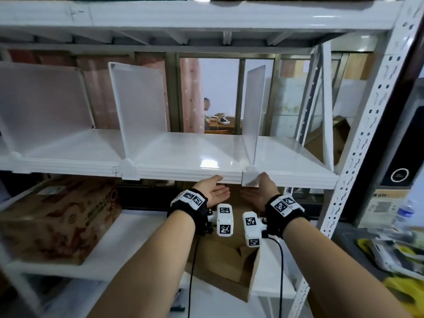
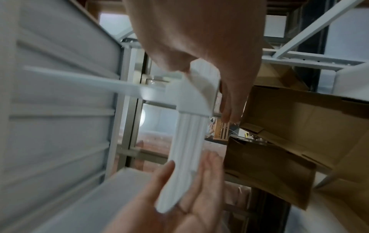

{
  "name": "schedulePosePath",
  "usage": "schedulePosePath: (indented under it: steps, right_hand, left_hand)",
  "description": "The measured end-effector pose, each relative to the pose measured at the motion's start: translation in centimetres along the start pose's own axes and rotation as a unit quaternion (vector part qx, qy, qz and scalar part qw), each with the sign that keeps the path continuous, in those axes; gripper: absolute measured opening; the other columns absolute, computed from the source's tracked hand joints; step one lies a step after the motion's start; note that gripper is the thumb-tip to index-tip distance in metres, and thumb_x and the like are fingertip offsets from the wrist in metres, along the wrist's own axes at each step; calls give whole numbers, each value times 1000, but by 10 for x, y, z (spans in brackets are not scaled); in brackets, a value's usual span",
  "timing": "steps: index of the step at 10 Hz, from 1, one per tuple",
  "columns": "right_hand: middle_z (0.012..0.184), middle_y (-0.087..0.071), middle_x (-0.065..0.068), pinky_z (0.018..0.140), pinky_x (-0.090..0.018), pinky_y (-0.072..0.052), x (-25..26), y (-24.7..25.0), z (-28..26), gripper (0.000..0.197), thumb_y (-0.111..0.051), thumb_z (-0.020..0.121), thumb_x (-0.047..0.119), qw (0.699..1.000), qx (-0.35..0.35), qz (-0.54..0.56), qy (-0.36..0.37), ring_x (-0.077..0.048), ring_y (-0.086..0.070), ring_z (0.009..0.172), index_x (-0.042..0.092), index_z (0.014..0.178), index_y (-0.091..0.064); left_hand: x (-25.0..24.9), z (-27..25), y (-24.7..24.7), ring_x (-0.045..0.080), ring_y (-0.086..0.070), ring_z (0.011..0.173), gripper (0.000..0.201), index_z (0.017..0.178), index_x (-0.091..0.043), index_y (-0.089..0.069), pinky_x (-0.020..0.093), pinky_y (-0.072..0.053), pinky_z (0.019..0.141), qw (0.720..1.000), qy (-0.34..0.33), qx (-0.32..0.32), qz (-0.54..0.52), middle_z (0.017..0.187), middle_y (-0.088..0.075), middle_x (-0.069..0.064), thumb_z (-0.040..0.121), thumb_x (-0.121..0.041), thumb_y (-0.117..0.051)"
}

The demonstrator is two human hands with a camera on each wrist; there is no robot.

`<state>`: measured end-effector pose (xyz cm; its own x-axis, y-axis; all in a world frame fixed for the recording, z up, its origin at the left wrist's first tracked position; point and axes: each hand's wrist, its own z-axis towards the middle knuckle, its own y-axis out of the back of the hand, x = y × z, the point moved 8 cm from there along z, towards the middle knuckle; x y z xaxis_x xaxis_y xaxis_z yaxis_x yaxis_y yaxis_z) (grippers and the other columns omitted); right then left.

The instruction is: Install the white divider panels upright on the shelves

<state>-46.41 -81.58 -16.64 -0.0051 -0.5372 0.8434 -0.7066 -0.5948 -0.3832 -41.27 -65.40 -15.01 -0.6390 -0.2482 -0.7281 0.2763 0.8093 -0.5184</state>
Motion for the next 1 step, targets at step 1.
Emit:
schedulePosePath:
  steps: [1]
  right_hand:
    - [108, -63, -17, 78, -45, -55, -16, -7, -5, 29, -35, 94, 30, 996, -79, 16, 44, -35, -64, 92, 11, 109, -50]
  left_hand:
    - [-18, -8, 39, 36, -52, 122, 25, 115, 8, -54, 44, -42, 107, 1000, 13, -9, 3, 126, -56, 24, 97, -10, -54]
